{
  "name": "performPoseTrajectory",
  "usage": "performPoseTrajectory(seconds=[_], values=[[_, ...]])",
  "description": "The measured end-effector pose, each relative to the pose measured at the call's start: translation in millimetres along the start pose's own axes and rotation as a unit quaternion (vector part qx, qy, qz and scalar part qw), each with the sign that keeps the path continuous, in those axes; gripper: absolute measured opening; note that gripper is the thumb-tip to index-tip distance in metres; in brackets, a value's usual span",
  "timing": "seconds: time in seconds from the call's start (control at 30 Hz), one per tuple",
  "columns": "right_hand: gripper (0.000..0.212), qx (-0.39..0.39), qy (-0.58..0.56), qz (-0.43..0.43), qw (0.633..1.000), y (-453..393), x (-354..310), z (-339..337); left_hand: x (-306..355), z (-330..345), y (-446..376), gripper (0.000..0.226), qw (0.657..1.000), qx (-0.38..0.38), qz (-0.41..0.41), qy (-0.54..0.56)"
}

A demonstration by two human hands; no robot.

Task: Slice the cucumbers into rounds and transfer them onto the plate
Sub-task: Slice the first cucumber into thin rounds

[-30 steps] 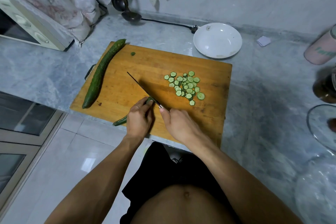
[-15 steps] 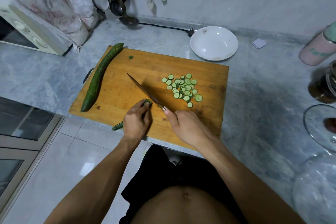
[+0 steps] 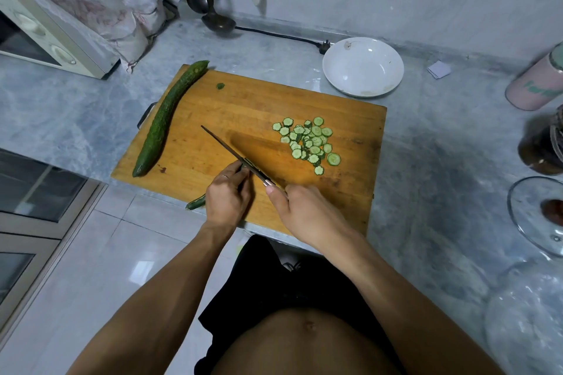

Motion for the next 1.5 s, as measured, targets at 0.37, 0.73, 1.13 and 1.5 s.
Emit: performPoseTrajectory(seconds=[0.37,0.73,1.13,1.5], values=[[0.057,0.0,-0.021,0.011,1.0,-30,5,11,-5,4,1,0.022,1.0,0.008,-0.008,-0.011],[0.055,0.009,-0.046,0.001,0.999,-16,22,-9,-7,-2,4,0.023,1.0,0.008,-0.001,-0.009],[0.055,0.0,0.031,-0.009,0.999,16,1,-12,-9,2,4,0.033,1.0,-0.001,-0.007,-0.023],[0.05,-0.009,0.004,0.0,1.0,8,0,-1,-13,8,4,0.038,1.0,-0.009,-0.023,-0.016]])
Point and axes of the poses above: each hand's wrist, its own y-axis away from the middle knuckle, its own z-axis out of the palm, x = y × z, the point moved 7 cm from there along -y, towards the middle knuckle
